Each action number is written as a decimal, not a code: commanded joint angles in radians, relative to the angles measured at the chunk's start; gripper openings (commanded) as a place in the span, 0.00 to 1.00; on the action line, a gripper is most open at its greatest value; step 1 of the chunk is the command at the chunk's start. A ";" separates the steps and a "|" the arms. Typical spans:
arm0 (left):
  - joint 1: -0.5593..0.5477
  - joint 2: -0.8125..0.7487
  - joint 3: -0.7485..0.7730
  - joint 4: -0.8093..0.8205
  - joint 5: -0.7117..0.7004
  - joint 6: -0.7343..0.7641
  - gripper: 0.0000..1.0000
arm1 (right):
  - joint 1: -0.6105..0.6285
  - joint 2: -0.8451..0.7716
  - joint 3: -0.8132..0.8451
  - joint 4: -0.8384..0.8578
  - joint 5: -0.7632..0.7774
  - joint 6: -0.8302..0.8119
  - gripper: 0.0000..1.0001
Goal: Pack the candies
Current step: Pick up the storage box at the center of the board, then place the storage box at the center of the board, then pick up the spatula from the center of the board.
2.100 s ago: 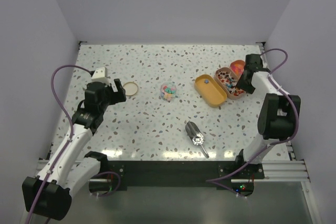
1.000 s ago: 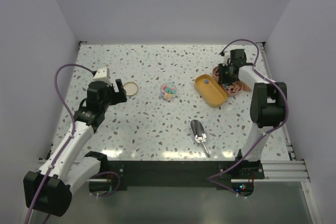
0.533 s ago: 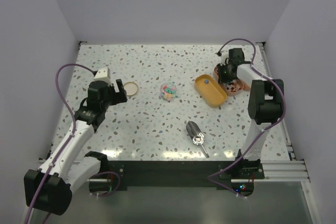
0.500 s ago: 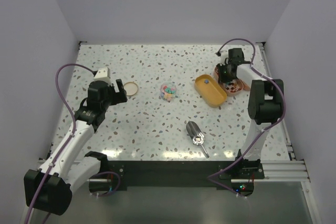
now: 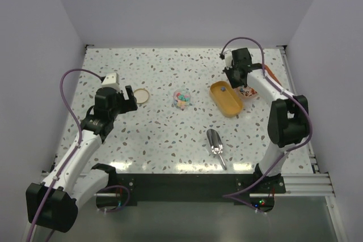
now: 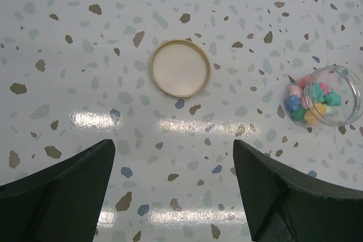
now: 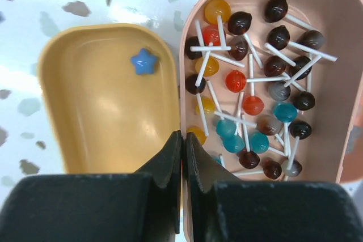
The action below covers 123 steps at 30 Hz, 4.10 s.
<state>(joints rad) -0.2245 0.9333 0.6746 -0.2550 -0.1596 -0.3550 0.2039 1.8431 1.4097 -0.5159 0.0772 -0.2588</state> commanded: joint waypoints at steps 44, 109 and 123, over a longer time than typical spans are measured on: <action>0.068 0.002 0.000 0.036 0.057 -0.018 0.89 | 0.835 -0.052 -0.008 0.129 -0.013 0.326 0.45; -0.656 0.993 0.637 0.026 0.692 0.008 0.11 | 0.230 -0.973 -0.781 0.080 0.026 0.590 0.78; -0.460 0.698 0.441 0.114 0.738 -0.261 0.00 | 0.229 -1.059 -0.746 0.174 -0.169 0.483 0.75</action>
<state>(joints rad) -0.7609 1.7599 1.1553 -0.2070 0.5484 -0.4961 0.4374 0.8082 0.6228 -0.4019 -0.0288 0.2783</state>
